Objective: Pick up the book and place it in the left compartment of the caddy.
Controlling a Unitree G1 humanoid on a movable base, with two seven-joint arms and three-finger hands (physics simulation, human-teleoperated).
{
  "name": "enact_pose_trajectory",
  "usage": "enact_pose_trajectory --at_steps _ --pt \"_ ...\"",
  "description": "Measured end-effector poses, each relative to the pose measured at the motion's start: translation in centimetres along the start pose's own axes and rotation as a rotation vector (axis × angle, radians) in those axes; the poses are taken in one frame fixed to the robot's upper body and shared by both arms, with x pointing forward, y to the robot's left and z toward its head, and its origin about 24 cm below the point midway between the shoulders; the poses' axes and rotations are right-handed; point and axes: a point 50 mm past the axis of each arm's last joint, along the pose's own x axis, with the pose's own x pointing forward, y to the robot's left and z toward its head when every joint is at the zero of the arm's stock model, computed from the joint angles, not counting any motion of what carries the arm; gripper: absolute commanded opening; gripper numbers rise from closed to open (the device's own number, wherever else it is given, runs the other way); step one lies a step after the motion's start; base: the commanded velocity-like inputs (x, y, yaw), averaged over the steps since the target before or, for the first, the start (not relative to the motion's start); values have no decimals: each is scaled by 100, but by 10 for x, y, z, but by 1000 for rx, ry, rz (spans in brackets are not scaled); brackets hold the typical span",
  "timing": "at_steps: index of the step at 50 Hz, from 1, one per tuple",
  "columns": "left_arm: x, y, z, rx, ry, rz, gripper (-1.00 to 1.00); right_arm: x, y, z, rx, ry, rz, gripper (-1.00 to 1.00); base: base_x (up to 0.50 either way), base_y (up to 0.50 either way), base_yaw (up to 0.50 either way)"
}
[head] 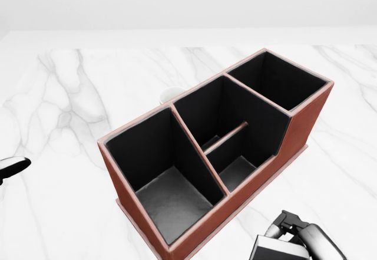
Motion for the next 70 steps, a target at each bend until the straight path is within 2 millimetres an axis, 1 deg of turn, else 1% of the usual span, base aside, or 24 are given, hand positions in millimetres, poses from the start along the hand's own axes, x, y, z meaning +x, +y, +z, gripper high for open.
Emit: enact_pose_trajectory --at_steps 6,11,25,39,47,55,62,70 --pt "0 0 0 0 0 0 100 -4 -4 9 -35 -29 -10 -100 0 0 0" --pt "0 -1 0 0 -1 -1 100 -9 -9 25 -84 -82 -20 -100 0 0 0" --pt "0 0 1 -4 -5 0 100 -36 -11 94 -333 -282 -39 -100 0 0 0" --pt "0 0 1 -3 -5 1 100 -67 -15 148 -562 -428 -220 -100 0 0 0" --pt "0 -1 1 -3 -4 1 100 -81 -21 168 -654 -464 -337 -100 0 0 0" --pt "0 -1 0 -1 -1 0 100 -91 -27 183 -709 -487 -443 -100 0 0 0" --pt "0 -1 0 -1 0 1 100 -95 -31 196 -746 -507 -520 -100 0 0 0" --pt "0 -1 0 -2 0 1 100 -95 -32 207 -760 -527 -561 -100 0 0 0"
